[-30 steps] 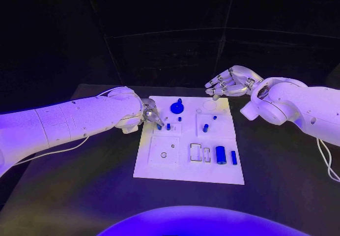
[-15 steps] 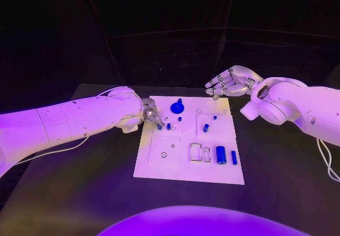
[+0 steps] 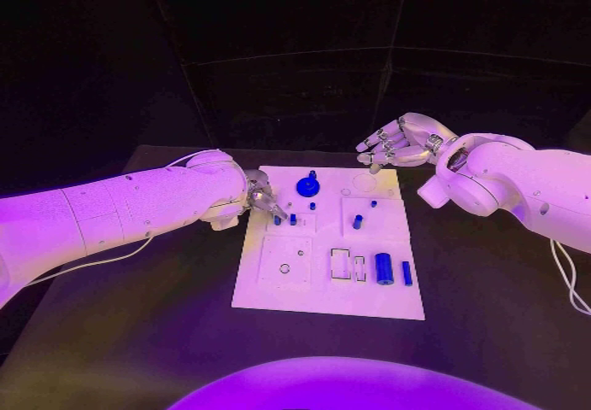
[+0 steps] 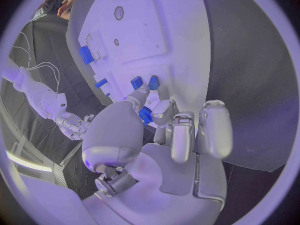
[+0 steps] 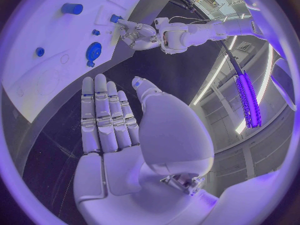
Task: Assemble the parts on the task board
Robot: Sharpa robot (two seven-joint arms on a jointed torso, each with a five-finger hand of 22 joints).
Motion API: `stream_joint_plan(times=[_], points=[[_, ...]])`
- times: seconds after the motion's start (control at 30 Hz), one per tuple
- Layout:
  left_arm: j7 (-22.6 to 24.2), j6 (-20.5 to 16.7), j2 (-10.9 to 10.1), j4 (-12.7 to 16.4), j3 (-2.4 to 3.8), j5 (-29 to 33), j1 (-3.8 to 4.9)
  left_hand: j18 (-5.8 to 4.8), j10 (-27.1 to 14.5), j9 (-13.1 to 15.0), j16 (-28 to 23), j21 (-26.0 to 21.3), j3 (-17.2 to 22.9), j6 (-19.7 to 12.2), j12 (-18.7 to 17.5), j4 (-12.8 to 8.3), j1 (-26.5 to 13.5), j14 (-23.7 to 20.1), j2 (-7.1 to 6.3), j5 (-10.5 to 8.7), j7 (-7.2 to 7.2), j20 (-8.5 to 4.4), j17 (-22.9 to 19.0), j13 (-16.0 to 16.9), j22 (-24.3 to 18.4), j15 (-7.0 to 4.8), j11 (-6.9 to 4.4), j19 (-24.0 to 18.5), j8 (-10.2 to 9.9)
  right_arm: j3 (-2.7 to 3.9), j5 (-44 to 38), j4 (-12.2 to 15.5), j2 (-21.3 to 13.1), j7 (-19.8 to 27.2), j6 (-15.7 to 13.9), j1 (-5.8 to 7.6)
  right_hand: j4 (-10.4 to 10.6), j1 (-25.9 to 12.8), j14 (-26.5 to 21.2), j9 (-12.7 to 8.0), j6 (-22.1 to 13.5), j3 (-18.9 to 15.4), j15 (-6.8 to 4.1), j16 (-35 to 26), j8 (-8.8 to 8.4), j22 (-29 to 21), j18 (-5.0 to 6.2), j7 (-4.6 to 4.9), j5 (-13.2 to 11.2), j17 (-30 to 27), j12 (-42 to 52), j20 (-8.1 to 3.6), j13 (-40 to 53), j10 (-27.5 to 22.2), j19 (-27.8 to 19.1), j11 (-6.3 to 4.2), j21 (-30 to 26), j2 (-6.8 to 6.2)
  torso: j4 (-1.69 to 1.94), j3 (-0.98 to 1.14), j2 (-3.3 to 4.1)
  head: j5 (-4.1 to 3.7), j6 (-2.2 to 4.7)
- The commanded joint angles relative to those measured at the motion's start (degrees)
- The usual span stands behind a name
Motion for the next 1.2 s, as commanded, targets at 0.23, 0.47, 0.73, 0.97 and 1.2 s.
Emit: stream_joint_plan(times=[0.23,0.47,0.73,0.97,1.2], points=[[-0.58,-0.48,0.06,-0.20,0.01,-0.65,0.03,0.10,-0.05,0.36,0.18,0.13,-3.41,-0.51,0.35,1.84,-1.87,5.87,0.11,0.26,0.19,-0.29,15.09,-0.03,0.05,-0.42,-0.31,1.10,0.91,0.03,-0.05,0.04,0.01,0.57,0.26,0.11,-0.11,0.04,-0.37,0.07,-0.23,-0.26,0.00,-0.37,-0.15,-0.11,0.53,0.19,0.26,-0.06,0.25,0.42,-0.12,-0.58,-0.15,0.05,-0.31,0.32,-0.03,-0.02,0.01,-0.01,-0.02],[0.42,-2.33,-0.12,-0.03,0.02,-0.64,0.01,0.11,-0.08,0.57,0.18,0.07,-7.42,-0.72,0.52,4.17,-3.33,5.87,0.33,0.28,0.14,-0.30,15.09,-0.05,0.10,-0.44,-0.32,1.11,1.40,0.03,-0.05,-0.01,-0.01,0.61,0.25,0.11,-0.06,-0.04,-0.41,0.07,-0.26,-0.31,0.03,-0.41,-0.15,-0.14,0.52,0.21,0.25,-0.06,0.26,0.44,-0.15,-0.63,-0.15,0.07,-0.36,0.32,0.03,-0.04,0.04,-0.05,0.02],[5.06,-7.80,-0.96,0.44,0.03,3.76,0.00,0.58,-1.46,0.38,0.18,-1.80,-11.13,-2.35,-1.00,5.53,-2.82,5.87,0.40,0.27,0.59,-0.21,15.09,-1.93,-2.07,-0.26,0.03,0.36,0.97,0.03,-0.05,-0.04,-0.03,0.63,0.26,0.10,0.00,-0.11,-0.44,0.07,-0.28,-0.35,0.05,-0.44,-0.16,-0.17,0.52,0.23,0.25,-0.07,0.28,0.46,-0.18,-0.66,-0.16,0.09,-0.40,0.35,-0.01,-0.01,0.01,-0.22,-0.03],[11.09,-13.09,-2.06,0.62,0.03,8.21,-0.01,1.57,-5.49,-0.77,0.09,-6.31,-14.87,-5.45,-6.06,6.56,-0.46,5.83,1.48,0.33,1.89,0.49,14.95,-8.02,-7.09,0.60,1.17,-1.44,-0.85,0.03,-0.05,-0.04,-0.12,0.63,0.24,0.10,0.00,-0.11,-0.44,0.07,-0.28,-0.35,0.05,-0.44,-0.16,-0.17,0.52,0.23,0.25,-0.07,0.28,0.46,-0.18,-0.66,-0.16,0.09,-0.40,0.35,0.05,0.00,-0.01,-0.35,0.03],[22.93,-14.45,-2.07,0.03,0.02,13.34,0.01,6.29,-22.76,-5.35,-15.80,-33.14,-14.39,-13.35,-21.86,3.87,8.50,-4.09,5.09,0.50,6.47,3.49,-6.51,-22.81,-34.92,4.30,5.47,-15.03,-6.50,0.03,-0.05,-0.07,-0.18,0.60,0.19,0.10,0.00,-0.11,-0.44,0.07,-0.28,-0.35,0.05,-0.44,-0.16,-0.17,0.52,0.23,0.25,-0.07,0.28,0.46,-0.18,-0.66,-0.16,0.09,-0.40,0.35,0.02,0.01,0.04,-0.44,0.37]])
